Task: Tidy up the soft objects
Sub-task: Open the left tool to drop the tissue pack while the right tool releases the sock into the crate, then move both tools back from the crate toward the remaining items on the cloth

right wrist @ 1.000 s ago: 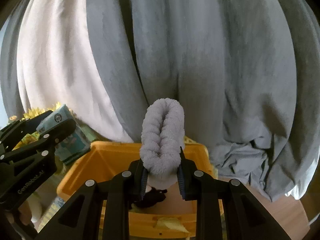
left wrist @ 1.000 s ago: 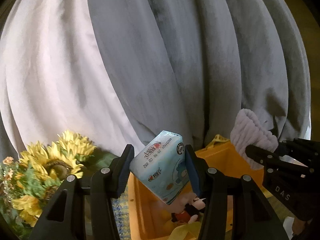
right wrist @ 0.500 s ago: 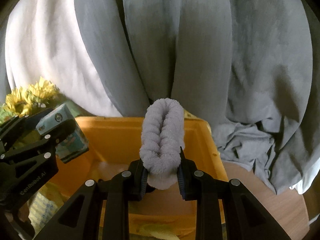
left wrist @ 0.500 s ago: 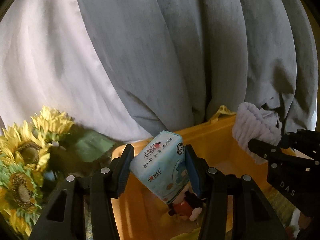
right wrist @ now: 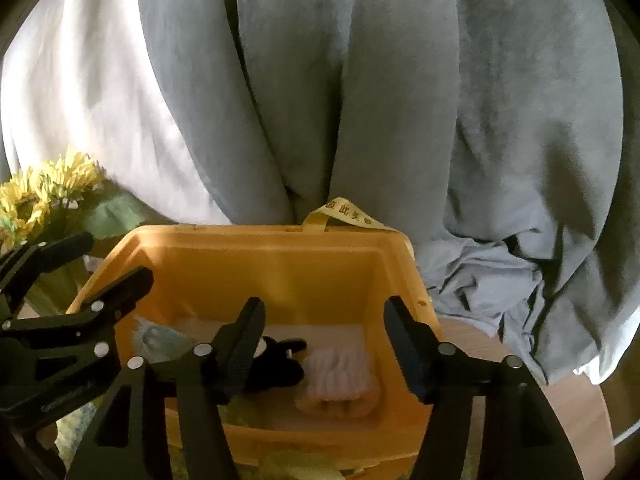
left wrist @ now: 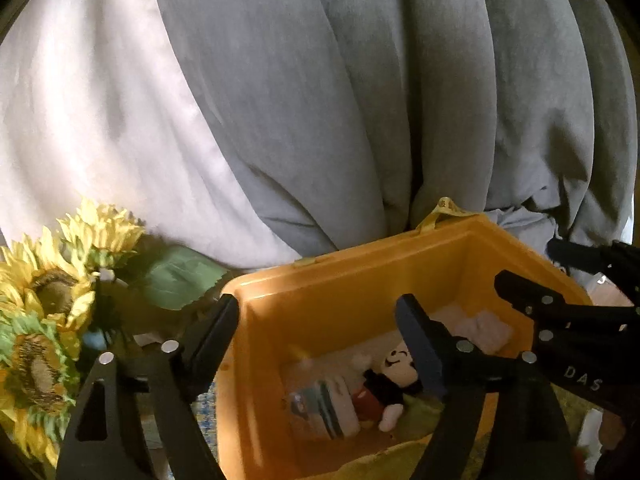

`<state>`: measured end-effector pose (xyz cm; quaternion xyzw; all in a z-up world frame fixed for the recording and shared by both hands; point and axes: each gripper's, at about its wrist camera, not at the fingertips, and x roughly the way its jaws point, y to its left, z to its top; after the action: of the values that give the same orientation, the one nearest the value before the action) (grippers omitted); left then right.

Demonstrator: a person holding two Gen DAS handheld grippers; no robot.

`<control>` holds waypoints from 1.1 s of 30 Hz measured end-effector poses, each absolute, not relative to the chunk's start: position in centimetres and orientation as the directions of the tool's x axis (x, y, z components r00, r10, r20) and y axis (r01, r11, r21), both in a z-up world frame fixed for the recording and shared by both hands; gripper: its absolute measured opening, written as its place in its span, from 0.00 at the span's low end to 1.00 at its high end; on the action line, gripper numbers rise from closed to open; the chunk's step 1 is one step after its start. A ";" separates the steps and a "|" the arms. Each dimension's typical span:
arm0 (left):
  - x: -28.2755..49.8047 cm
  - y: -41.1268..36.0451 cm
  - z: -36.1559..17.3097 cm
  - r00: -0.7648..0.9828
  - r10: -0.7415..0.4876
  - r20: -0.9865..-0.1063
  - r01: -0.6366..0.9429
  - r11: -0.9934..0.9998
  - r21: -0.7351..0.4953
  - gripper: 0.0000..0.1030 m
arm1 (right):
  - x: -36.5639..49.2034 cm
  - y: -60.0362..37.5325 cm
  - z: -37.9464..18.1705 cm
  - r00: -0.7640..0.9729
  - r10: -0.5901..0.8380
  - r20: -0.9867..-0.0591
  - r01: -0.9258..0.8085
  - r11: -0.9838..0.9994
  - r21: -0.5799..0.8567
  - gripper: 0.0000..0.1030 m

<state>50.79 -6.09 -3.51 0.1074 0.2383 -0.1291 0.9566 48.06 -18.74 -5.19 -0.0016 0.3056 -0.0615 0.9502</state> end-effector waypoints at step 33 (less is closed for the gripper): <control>35.1 -4.1 3.8 0.945 -0.111 -0.308 0.160 0.977 0.138 0.99 | 35.1 -19.6 1.8 0.893 -0.193 -0.407 0.190 0.981 -0.049 0.79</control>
<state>35.08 -4.12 3.77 0.0807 0.1512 -0.0691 0.9828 35.11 -19.63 1.78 -0.0038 0.2094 -0.0983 0.9729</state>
